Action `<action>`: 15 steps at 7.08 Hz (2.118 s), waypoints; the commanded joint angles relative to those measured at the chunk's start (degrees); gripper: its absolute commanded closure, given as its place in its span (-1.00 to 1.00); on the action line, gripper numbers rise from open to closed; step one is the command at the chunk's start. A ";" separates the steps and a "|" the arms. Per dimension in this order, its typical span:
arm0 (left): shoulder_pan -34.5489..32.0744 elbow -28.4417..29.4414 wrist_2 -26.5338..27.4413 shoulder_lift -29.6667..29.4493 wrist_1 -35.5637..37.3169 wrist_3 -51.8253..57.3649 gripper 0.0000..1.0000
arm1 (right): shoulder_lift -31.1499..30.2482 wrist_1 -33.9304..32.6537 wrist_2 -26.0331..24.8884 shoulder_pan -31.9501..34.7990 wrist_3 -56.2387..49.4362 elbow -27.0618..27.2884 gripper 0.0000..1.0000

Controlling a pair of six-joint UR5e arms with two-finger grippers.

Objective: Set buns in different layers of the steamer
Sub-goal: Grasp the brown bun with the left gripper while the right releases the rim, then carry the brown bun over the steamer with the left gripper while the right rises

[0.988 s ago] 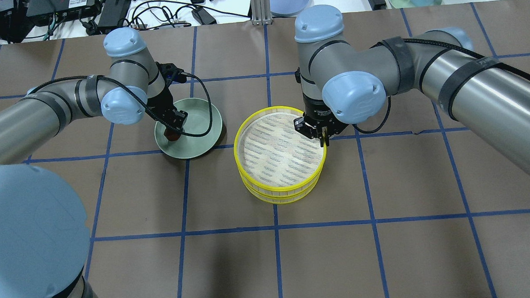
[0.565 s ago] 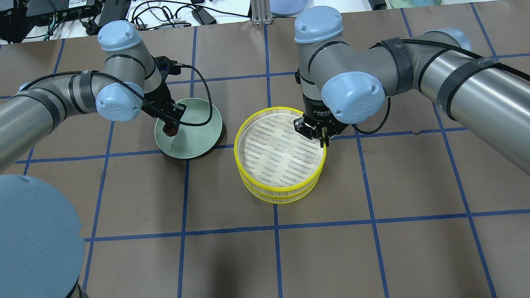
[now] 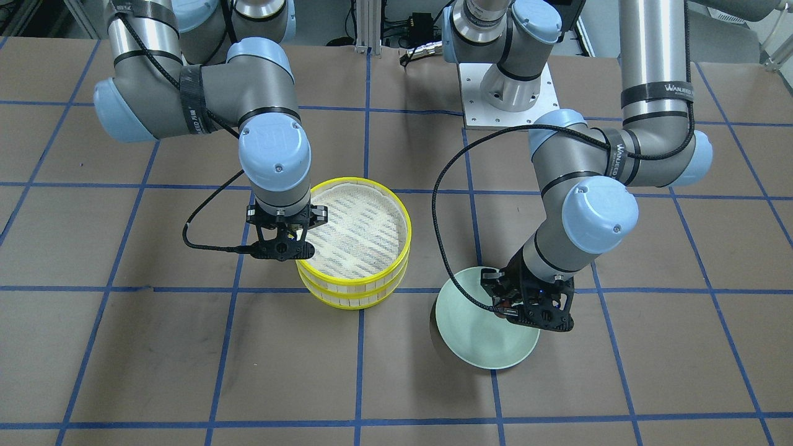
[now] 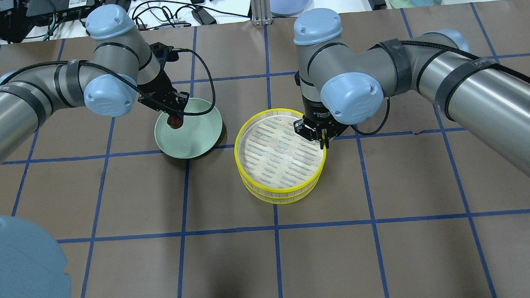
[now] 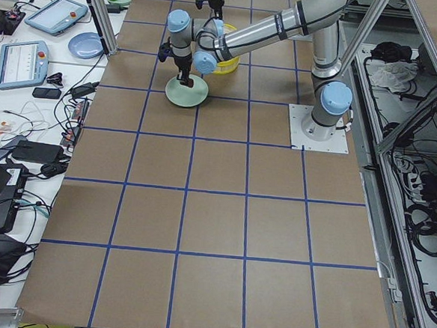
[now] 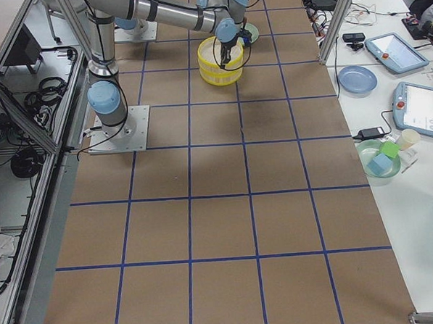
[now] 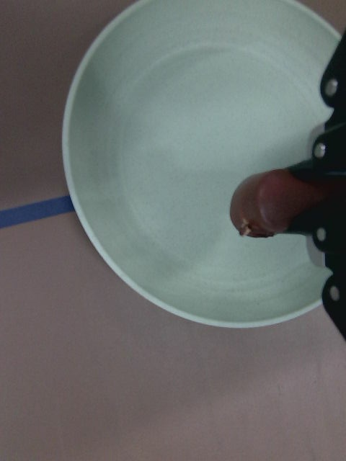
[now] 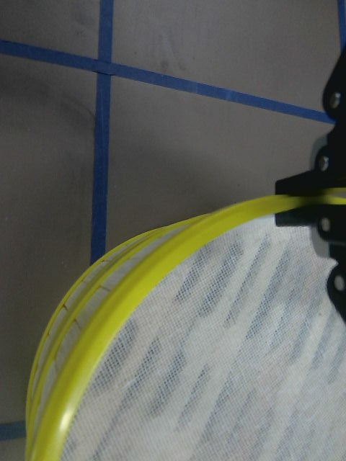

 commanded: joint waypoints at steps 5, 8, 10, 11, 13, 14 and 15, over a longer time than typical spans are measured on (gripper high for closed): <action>-8.61 1.05 -3.47 6.11 -1.01 -21.85 1.00 | -9.89 11.43 1.45 -0.93 -2.19 -9.03 -1.00; -16.68 0.62 -10.23 6.56 -1.09 -36.34 1.00 | -16.15 18.89 2.33 -3.90 -5.86 -14.87 -1.00; -20.82 0.18 -13.14 6.73 -1.27 -39.45 0.56 | -17.65 18.37 1.89 -10.66 -9.30 -14.52 -1.00; -21.45 0.00 -13.15 6.64 -1.27 -39.36 -0.69 | -17.84 17.93 2.33 -12.34 -10.27 -14.43 -1.00; -21.46 -0.09 -13.15 6.56 -1.97 -39.02 -1.00 | -18.01 16.09 2.25 -12.80 -10.46 -14.34 -1.00; -21.46 -0.09 -13.15 6.64 -2.15 -39.01 -1.00 | -18.01 15.56 2.42 -12.80 -10.37 -14.26 -1.00; -20.76 0.35 -12.80 7.34 -3.37 -38.40 -1.00 | -18.01 12.25 2.51 -12.80 -10.02 -14.26 -1.00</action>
